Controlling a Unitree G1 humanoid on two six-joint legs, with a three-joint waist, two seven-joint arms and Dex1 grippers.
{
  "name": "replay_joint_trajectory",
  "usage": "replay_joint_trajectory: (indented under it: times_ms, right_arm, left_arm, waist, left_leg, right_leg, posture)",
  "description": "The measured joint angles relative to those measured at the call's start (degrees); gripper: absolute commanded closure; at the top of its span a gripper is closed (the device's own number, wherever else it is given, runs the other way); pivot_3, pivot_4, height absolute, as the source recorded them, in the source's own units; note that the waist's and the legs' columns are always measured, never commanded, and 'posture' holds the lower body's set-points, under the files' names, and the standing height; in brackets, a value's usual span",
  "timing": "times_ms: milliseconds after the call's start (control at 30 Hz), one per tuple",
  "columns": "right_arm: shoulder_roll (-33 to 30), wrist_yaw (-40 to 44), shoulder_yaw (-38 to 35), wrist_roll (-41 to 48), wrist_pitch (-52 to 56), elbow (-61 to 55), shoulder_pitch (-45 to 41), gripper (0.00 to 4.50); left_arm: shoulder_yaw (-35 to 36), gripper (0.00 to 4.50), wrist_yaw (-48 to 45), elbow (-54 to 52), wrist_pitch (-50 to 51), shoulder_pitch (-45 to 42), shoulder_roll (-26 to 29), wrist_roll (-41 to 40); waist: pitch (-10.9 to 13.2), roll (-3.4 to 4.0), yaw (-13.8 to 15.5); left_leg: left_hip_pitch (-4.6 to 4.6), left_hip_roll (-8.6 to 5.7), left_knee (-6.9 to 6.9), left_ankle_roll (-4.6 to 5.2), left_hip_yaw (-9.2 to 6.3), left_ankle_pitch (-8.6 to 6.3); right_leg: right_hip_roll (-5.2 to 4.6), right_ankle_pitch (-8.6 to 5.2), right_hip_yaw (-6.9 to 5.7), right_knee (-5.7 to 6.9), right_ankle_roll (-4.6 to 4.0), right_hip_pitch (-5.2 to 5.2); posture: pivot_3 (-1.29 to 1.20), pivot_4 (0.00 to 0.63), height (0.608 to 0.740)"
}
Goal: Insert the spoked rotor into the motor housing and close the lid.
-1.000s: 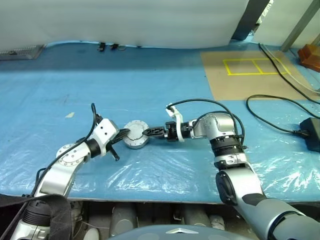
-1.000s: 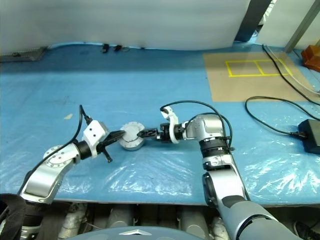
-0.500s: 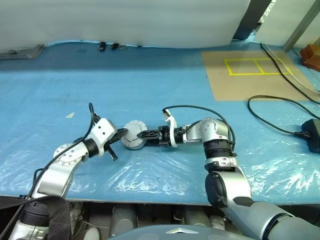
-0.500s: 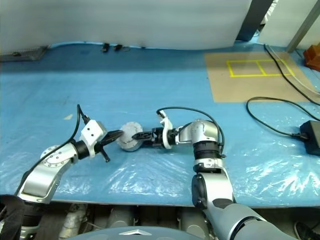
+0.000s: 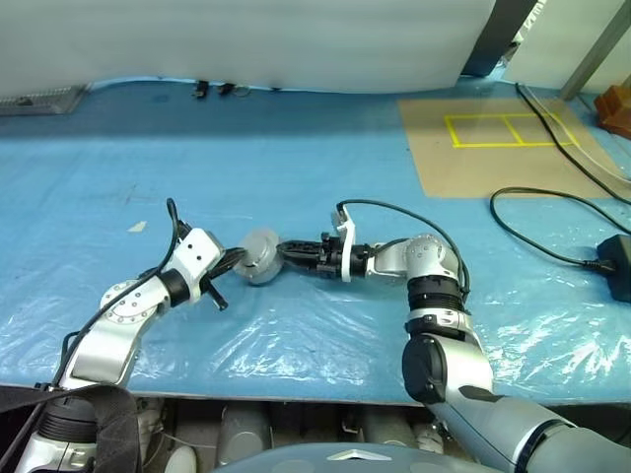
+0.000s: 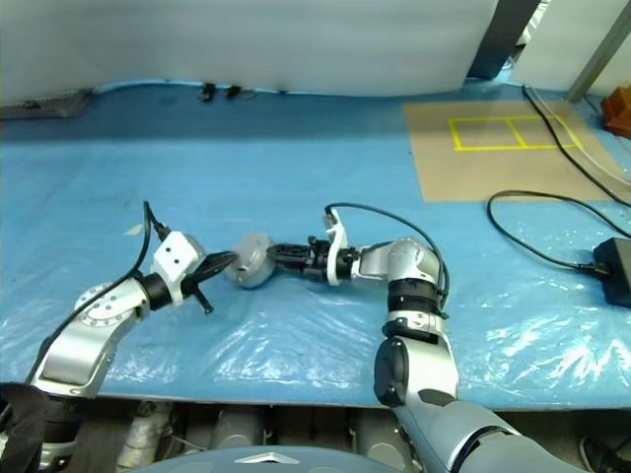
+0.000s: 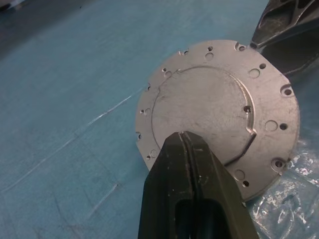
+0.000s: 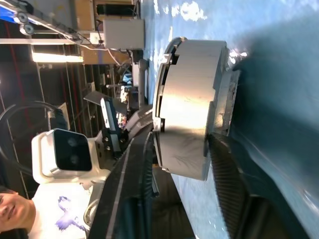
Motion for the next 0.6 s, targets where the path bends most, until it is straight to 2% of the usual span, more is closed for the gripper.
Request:
replay_joint_trajectory:
  times_ms: [67,100,333,500,600]
  right_arm:
    - [-0.01,-0.19,-0.01,0.24,-0.6,-0.05,-0.05,4.28]
    - [-0.05,-0.18,0.09,0.58,-0.79,-0.22,-0.04,4.46]
    - [-2.56,0.57,8.44,0.04,-2.73,-3.58,2.14,4.46]
    - [-3.18,0.63,8.55,0.05,-2.57,-1.86,2.88,4.46]
    - [-3.7,1.16,9.44,0.06,-3.21,-1.85,2.89,3.8]
  left_arm:
    - [0.1,4.5,0.07,0.13,0.0,0.01,-0.01,0.19]
    - [0.22,4.5,0.2,0.16,0.02,0.01,0.0,0.41]
    - [0.07,4.5,0.22,0.48,0.19,0.06,-0.18,0.83]
    - [-0.37,4.5,0.2,0.49,-0.18,-0.11,-0.81,0.84]
    - [-0.66,4.5,0.16,0.66,-0.32,-0.3,-0.97,0.95]
  waist:
    - [0.0,0.0,0.03]
    - [0.0,0.01,0.09]
    - [-0.02,0.01,-0.23]
    - [-0.02,0.01,-0.45]
    - [-0.02,0.01,-0.35]
  left_leg:
    - [0.0,-0.01,0.02,0.0,0.0,0.0]
    - [0.03,-0.02,0.02,0.0,0.0,0.0]
    - [0.2,0.0,0.01,0.0,0.0,0.0]
    - [0.3,0.03,-0.01,-0.01,0.0,0.0]
    - [0.29,0.01,0.01,-0.01,0.0,0.01]
  right_leg:
    - [-0.01,0.0,0.0,0.0,0.0,0.01]
    - [-0.02,0.0,0.0,0.0,0.0,0.05]
    - [-0.01,0.0,0.0,0.0,0.01,0.41]
    - [0.02,-0.01,0.01,0.03,0.01,0.45]
    - [0.0,0.0,0.01,0.0,0.0,0.46]
  posture:
    - [0.0,0.15,0.74]
    - [0.0,0.15,0.74]
    - [0.0,0.15,0.74]
    - [0.0,0.15,0.74]
    - [0.0,0.15,0.74]
